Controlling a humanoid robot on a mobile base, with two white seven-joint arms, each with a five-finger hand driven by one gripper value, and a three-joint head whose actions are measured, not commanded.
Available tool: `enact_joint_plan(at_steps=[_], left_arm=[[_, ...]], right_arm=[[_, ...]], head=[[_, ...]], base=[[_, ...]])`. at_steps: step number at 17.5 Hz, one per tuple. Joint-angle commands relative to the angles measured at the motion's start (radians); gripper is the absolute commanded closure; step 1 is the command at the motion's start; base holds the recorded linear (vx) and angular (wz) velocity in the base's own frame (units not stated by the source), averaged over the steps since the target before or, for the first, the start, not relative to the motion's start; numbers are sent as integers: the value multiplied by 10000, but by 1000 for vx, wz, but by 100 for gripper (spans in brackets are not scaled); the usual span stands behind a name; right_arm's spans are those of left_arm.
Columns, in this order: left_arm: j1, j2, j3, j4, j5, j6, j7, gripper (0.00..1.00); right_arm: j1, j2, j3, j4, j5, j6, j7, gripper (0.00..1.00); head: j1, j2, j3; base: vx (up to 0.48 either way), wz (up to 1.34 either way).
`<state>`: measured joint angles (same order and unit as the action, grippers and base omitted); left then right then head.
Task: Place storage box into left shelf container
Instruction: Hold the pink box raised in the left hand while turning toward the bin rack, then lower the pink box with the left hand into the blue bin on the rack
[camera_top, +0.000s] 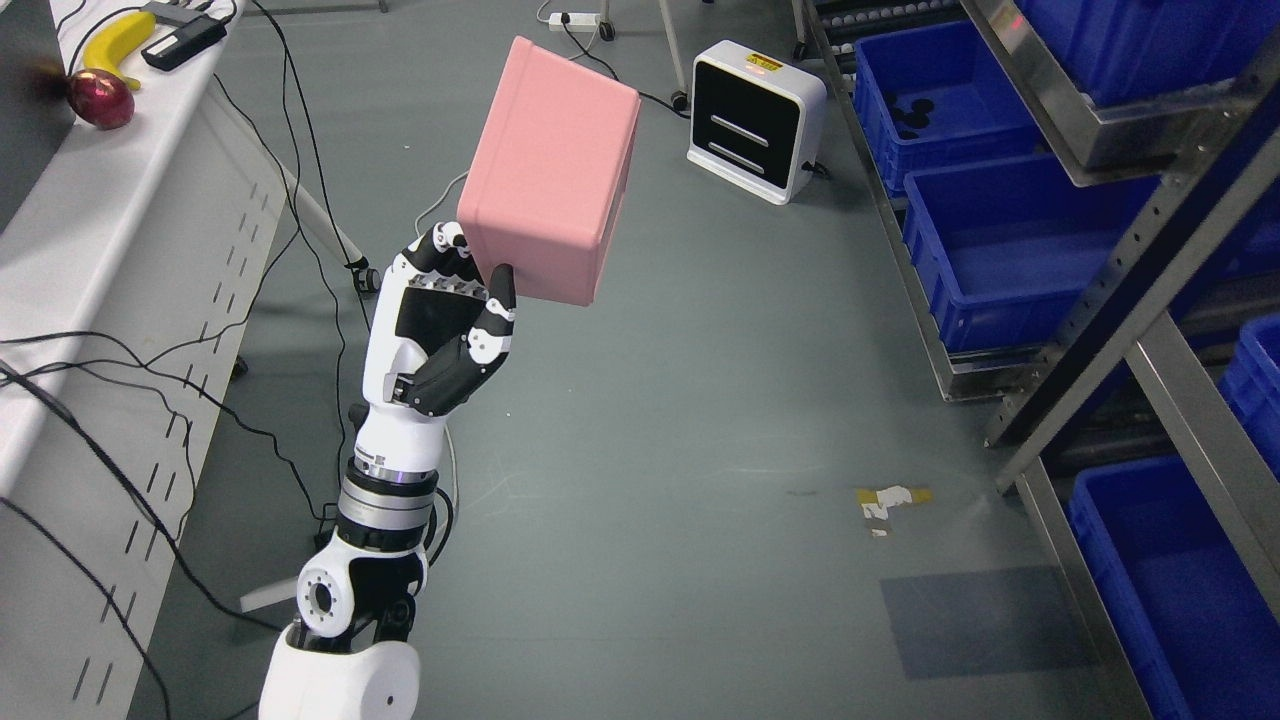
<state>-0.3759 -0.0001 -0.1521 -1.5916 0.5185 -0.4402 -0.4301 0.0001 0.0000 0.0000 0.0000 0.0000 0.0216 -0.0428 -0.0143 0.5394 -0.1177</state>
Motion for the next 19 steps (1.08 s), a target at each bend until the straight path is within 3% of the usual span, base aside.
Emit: enact_joint_plan(at_steps=[1,10,16,19], left_arm=[[138,175,-58,-7,0,0,-10,99],[997,175,-335,115,-15,-16,-562,99],[2175,175,-1038,162,-138,-46,-593,99],[3097,175,-1301,406,-199,-291,-1372,99]], right_arm=[[91,-175,-46,-175,15,-2,-1,0],[91,-175,-46,-175,15,-2,-1,0],[91,-175,-46,-175,15,-2,-1,0],[91,-175,-46,-175,15,-2,-1,0]], head=[[0,0,0],[0,0,0],[0,0,0],[0,0,0]], base=[[421,67],[432,13],[317,-939],[194,-1125]])
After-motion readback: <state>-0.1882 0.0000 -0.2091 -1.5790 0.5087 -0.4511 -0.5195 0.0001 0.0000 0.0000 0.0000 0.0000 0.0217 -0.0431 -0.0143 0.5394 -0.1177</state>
